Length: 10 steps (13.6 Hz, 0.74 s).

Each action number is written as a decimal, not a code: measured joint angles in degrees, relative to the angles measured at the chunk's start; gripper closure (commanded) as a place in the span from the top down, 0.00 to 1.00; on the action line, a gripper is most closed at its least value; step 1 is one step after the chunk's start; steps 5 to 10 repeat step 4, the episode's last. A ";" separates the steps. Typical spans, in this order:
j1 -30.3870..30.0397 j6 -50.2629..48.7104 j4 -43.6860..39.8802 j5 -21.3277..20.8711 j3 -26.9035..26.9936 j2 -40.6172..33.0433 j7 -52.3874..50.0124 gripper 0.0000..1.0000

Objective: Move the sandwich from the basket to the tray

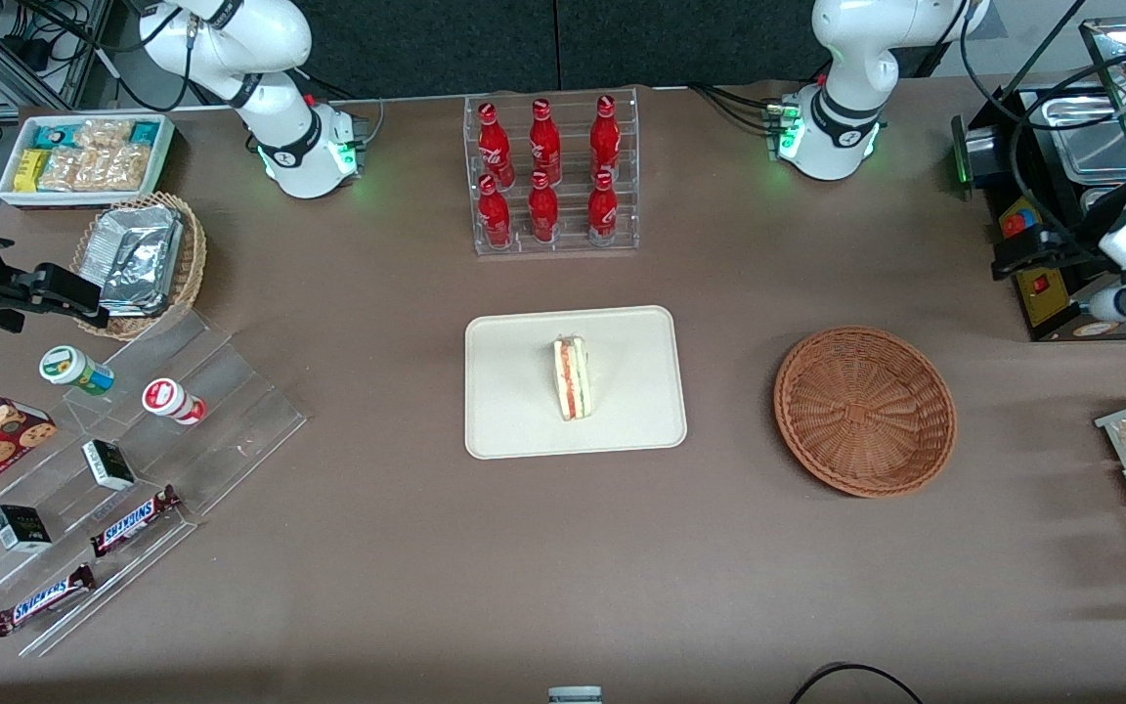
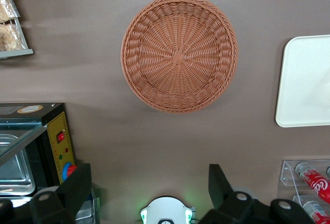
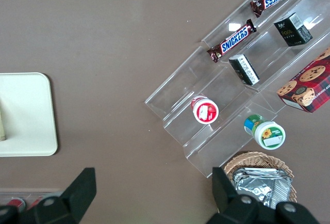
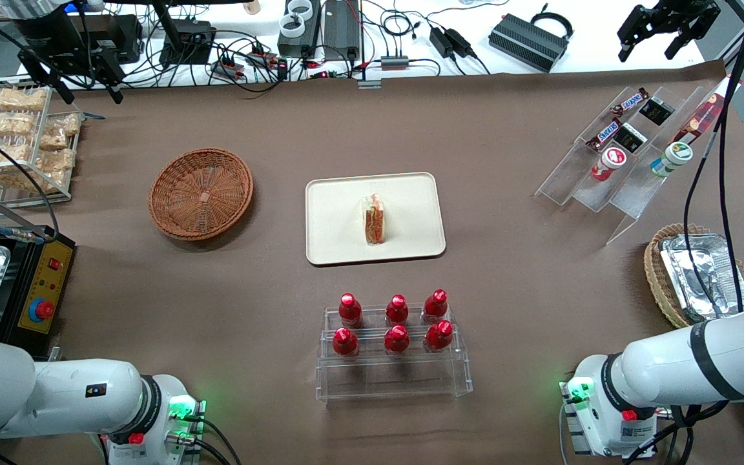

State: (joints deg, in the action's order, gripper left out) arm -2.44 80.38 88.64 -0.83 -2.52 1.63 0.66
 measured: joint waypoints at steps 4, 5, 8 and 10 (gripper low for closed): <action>0.17 0.06 0.46 0.07 0.15 -0.05 0.14 1.00; 0.17 0.06 0.46 0.07 0.15 -0.05 0.14 1.00; 0.17 0.06 0.46 0.07 0.15 -0.05 0.14 1.00; 0.17 0.06 0.46 0.07 0.15 -0.05 0.14 1.00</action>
